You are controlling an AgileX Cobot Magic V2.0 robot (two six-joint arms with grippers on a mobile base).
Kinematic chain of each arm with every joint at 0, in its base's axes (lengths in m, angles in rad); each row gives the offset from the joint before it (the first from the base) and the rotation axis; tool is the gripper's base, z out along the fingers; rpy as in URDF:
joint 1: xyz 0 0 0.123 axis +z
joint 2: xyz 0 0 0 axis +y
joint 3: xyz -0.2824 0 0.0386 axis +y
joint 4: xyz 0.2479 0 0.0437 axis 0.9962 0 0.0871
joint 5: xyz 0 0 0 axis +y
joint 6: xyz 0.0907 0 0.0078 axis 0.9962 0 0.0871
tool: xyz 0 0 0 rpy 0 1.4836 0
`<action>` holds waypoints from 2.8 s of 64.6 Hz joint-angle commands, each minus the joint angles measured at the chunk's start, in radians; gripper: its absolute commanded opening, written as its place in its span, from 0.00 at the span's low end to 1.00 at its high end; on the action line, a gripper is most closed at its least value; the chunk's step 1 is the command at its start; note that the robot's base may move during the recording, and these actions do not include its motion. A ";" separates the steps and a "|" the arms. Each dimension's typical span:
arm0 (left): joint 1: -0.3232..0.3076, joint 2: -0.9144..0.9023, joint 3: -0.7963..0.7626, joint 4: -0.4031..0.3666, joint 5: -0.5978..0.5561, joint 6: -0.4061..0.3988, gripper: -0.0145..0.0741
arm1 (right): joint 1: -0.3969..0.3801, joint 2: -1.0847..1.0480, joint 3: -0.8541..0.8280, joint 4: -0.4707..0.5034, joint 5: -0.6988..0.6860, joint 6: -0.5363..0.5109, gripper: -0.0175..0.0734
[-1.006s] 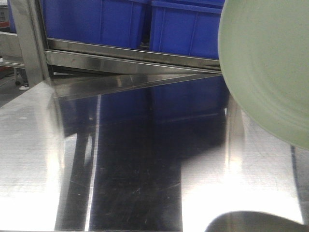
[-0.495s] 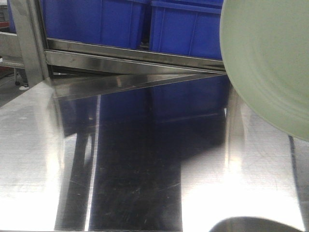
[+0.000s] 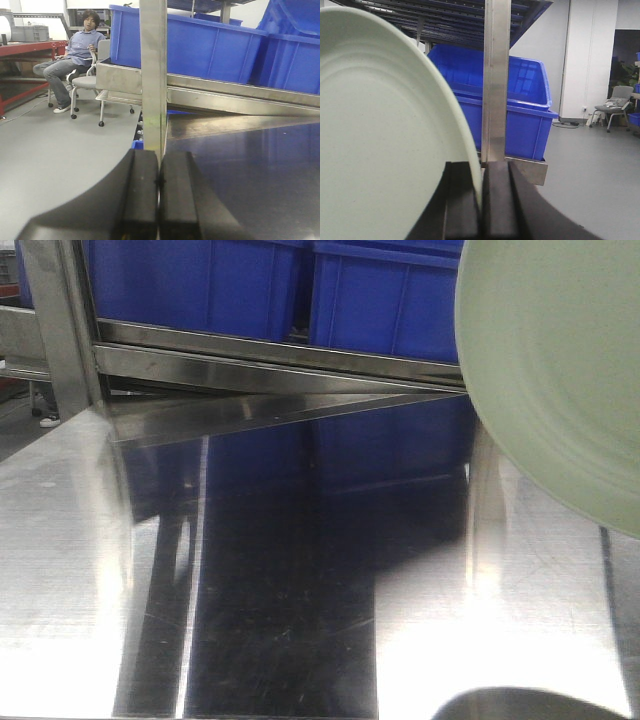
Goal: Place green plate on second shelf with right arm
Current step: 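Raise the held plate upright beside the right arm, then drive the base across the floor holding the plate in the right gripper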
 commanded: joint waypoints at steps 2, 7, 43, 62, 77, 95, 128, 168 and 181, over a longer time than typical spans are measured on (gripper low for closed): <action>-0.003 -0.017 0.040 -0.003 -0.089 -0.002 0.31 | -0.002 0.005 -0.024 0.010 -0.110 0.001 0.25; -0.003 -0.017 0.040 -0.003 -0.089 -0.002 0.31 | -0.002 0.005 -0.024 0.010 -0.110 0.001 0.25; -0.003 -0.017 0.040 -0.003 -0.089 -0.002 0.31 | -0.002 0.005 -0.024 0.010 -0.110 0.001 0.25; -0.003 -0.017 0.040 -0.003 -0.089 -0.002 0.31 | -0.002 0.006 -0.024 0.010 -0.108 0.001 0.25; -0.003 -0.017 0.040 -0.003 -0.089 -0.002 0.31 | -0.002 0.006 -0.024 0.010 -0.108 0.001 0.25; -0.003 -0.017 0.040 -0.003 -0.089 -0.002 0.31 | -0.002 0.006 -0.024 0.010 -0.108 0.001 0.25; -0.003 -0.017 0.040 -0.003 -0.089 -0.002 0.31 | -0.002 0.006 -0.024 0.010 -0.108 0.001 0.25; -0.003 -0.017 0.040 -0.003 -0.089 -0.002 0.31 | -0.002 0.006 -0.024 0.010 -0.108 0.001 0.25; -0.003 -0.017 0.040 -0.003 -0.089 -0.002 0.31 | -0.002 0.006 -0.024 0.010 -0.108 0.001 0.25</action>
